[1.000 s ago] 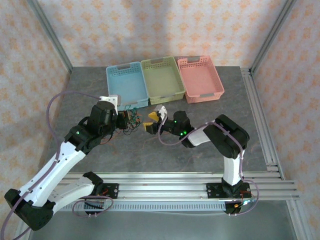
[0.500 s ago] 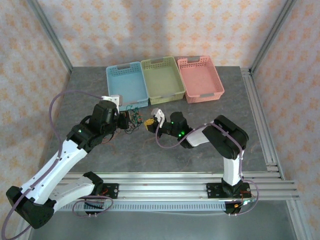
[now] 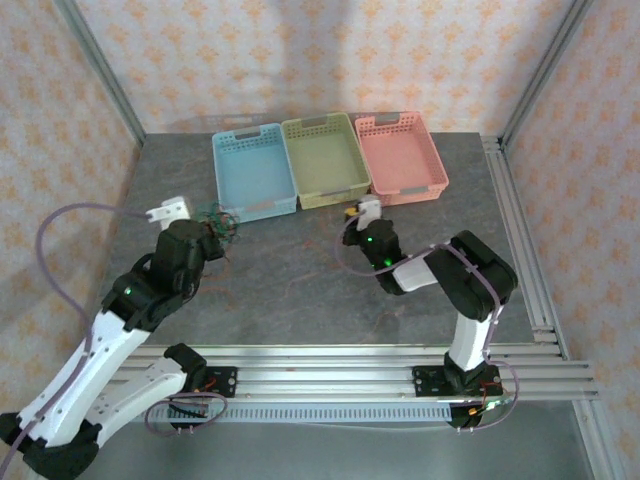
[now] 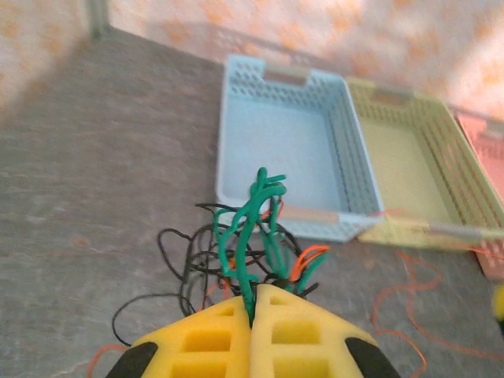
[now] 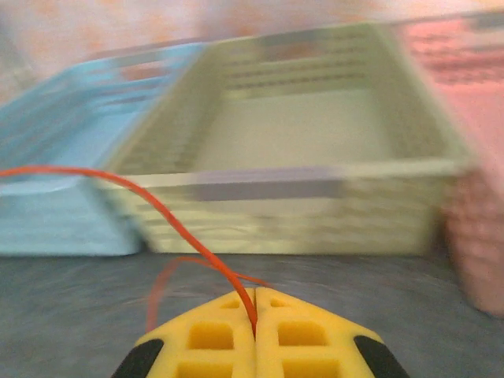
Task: Untangle the cables
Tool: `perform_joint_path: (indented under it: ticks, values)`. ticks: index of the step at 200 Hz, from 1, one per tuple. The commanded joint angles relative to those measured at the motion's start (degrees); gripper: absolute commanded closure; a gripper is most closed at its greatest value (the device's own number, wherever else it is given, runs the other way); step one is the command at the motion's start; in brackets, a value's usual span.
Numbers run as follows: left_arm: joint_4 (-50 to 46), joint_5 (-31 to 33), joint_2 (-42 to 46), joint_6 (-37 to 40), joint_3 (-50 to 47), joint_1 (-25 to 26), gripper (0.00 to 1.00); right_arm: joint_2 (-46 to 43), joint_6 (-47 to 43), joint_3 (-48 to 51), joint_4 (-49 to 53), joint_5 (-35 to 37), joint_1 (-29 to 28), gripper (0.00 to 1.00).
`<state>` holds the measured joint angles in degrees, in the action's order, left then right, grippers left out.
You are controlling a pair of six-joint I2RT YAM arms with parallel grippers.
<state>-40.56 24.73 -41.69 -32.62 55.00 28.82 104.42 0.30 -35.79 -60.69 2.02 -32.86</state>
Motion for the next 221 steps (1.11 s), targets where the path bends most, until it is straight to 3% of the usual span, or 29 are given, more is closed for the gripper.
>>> perform_joint_path:
  ticks: [1,52,76,112,124,146,185,221]
  values:
    - [-1.5,8.6,4.0,-2.9,-1.9,-0.4,1.00,-1.6,9.4,2.5,-3.3,8.4,2.1,1.00]
    - [0.3,3.6,1.7,-1.7,-3.3,-0.4,1.00,-1.0,10.3,3.5,-6.3,7.4,2.5,1.00]
    - [3.4,0.0,-0.8,-1.3,-5.8,-0.4,1.00,-1.1,10.0,4.2,-9.3,3.1,2.5,1.00]
    - [17.1,-8.8,-6.8,-1.6,-11.2,-0.4,1.00,-0.9,8.7,4.1,-13.4,-4.2,1.6,1.00]
    - [23.7,-8.8,-10.2,-1.6,-12.7,-0.3,1.00,-1.0,6.5,3.9,-14.4,-6.0,0.7,1.00]
    - [27.0,-7.9,-14.9,-2.3,-12.9,-0.4,1.00,-2.5,4.1,3.5,-13.3,-7.8,-1.2,1.00]
    - [29.1,-4.0,-15.6,-1.5,-18.1,-0.4,1.00,-10.8,3.1,0.1,1.8,-7.3,-3.1,1.00]
    - [29.6,-4.1,-10.1,-3.0,-22.5,-1.3,1.00,-21.2,11.5,-2.6,24.2,-4.6,-3.2,1.00]
